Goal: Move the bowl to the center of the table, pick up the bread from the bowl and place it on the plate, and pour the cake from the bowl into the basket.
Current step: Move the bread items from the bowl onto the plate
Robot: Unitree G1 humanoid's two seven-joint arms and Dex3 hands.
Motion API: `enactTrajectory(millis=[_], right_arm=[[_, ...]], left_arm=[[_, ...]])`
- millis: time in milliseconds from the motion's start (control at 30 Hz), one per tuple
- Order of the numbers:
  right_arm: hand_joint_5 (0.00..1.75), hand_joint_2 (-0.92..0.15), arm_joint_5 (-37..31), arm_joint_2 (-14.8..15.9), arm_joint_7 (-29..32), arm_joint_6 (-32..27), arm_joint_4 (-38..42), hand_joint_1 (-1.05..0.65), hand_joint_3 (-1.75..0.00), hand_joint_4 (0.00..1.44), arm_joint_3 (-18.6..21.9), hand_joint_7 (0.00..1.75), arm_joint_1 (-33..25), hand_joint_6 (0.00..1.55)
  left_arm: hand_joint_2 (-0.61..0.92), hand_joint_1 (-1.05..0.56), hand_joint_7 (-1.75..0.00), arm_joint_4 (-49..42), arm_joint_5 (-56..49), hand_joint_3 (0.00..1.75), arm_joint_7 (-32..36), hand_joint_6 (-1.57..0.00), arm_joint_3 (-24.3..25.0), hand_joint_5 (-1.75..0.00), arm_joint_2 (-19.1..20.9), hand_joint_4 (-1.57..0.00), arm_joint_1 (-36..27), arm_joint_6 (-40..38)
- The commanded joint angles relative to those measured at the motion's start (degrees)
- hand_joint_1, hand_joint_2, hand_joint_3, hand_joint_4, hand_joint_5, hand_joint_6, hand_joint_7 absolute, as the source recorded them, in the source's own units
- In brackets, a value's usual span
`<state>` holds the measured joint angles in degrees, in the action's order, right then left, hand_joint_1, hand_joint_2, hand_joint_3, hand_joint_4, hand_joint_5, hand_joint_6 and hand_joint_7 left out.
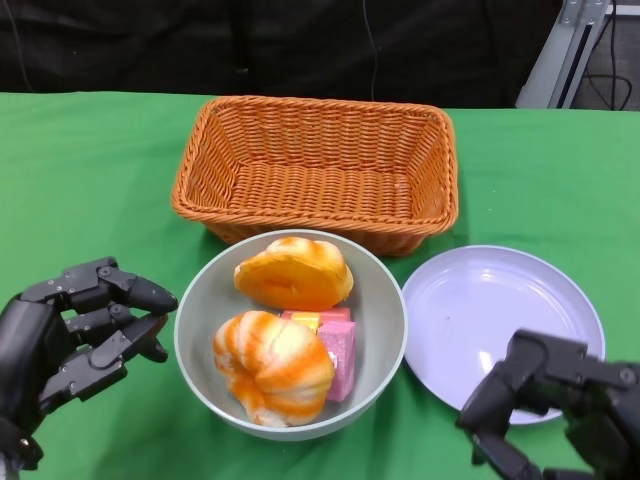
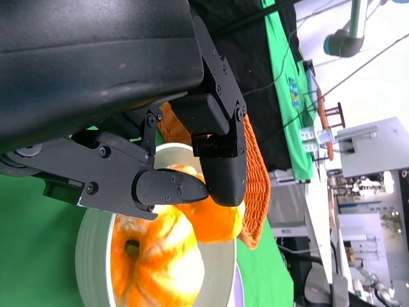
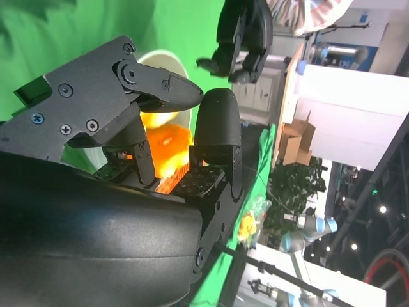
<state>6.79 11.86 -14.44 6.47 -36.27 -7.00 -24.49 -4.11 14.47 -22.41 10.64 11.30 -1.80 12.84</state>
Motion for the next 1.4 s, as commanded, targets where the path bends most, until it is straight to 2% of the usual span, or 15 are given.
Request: enactTrajectory(millis=[33,167,267,333,367,500,700,933,1133,1267,1400], right_arm=[[1.34,-0.65,-1.79,2.25,-0.26,-3.94,-2.24,-0.23,-0.67,0.68,1.92,1.0,4.3,0.7],[1.18,-0.83,-4.48,3.05,0.03,-8.31,-3.0,-0.24,-0.3,0.66,2.09,0.8,10.24,0.71],[1.07,-0.9,-8.56,3.16,0.56,-11.05,-3.25,-0.24,-0.13,0.67,1.22,0.66,14.35,0.71],[1.02,-0.91,-10.91,3.0,0.6,-13.03,-3.29,-0.25,-0.08,0.67,0.44,0.6,16.8,0.71],[0.93,-0.92,-11.87,2.9,0.58,-14.04,-3.34,-0.27,-0.05,0.69,0.06,0.5,17.77,0.73],[0.64,-0.92,-18.9,3.01,0.55,-19.86,-3.84,-0.37,-0.02,0.77,-2.93,0.23,22.98,0.78],[0.32,-0.92,-27.53,1.17,0.32,-27.09,-2.68,-0.5,-0.01,0.82,-8.71,0.04,30.05,0.78],[0.23,-0.92,-36.37,-0.55,-2.19,-33.86,-1.06,-0.6,-0.03,0.84,-16.06,0.0,36.22,0.74],[0.21,-0.92,-42.43,-2.57,-6.53,-40.3,-0.23,-0.65,-0.07,0.86,-21.98,0.0,40.91,0.75],[0.19,-0.92,-47.12,-3.19,-8.44,-42.58,1.4,-0.7,-0.11,0.87,-25.42,0.0,43.18,0.71],[0.15,-0.92,-54.37,-2.96,-7.26,-41.71,4.53,-0.7,-0.12,0.85,-28.15,0.0,43.98,0.69]], left_arm=[[0.87,-0.16,-1.09,-1.31,0.79,0.43,-1.13,-0.83,0.16,-1.49,0.12,-0.74,0.58,2.04],[0.83,-0.17,-1.13,-1.93,0.75,0.5,-1.05,-0.83,0.14,-1.5,-0.1,-0.75,0.65,2.81],[0.81,-0.17,-1.13,-2.45,0.59,0.53,-1.04,-0.84,0.09,-1.51,-0.12,-0.76,0.67,3.5],[0.8,-0.17,-1.13,-2.8,0.6,0.55,-1.05,-0.84,0.08,-1.51,-0.12,-0.76,0.73,3.87],[0.8,-0.17,-1.13,-2.98,0.61,0.55,-1.06,-0.84,0.08,-1.5,-0.1,-0.76,0.76,4.02],[0.79,-0.17,-1.13,-3.66,0.14,0.57,-0.95,-0.84,-0.02,-1.5,0.03,-0.76,0.89,5.09],[0.74,-0.16,-1.15,-3.95,0.05,0.66,-0.4,-0.83,0.08,-1.5,-0.16,-0.76,1.15,5.1],[0.74,-0.16,-1.16,-4.64,-0.35,0.68,0.07,-0.82,0.47,-1.52,-0.04,-0.77,1.52,5.82],[0.78,-0.2,-1.1,-5.74,-0.46,0.59,0.51,-0.82,0.8,-1.52,0.06,-0.76,2.11,6.13],[0.79,-0.21,-1.09,-6.62,-1.01,0.55,1.52,-0.82,1.1,-1.51,-0.06,-0.76,2.55,6.39],[0.79,-0.2,-1.08,-6.84,-1.44,0.54,1.99,-0.84,0.92,-1.49,-0.17,-0.79,2.47,6.81]])
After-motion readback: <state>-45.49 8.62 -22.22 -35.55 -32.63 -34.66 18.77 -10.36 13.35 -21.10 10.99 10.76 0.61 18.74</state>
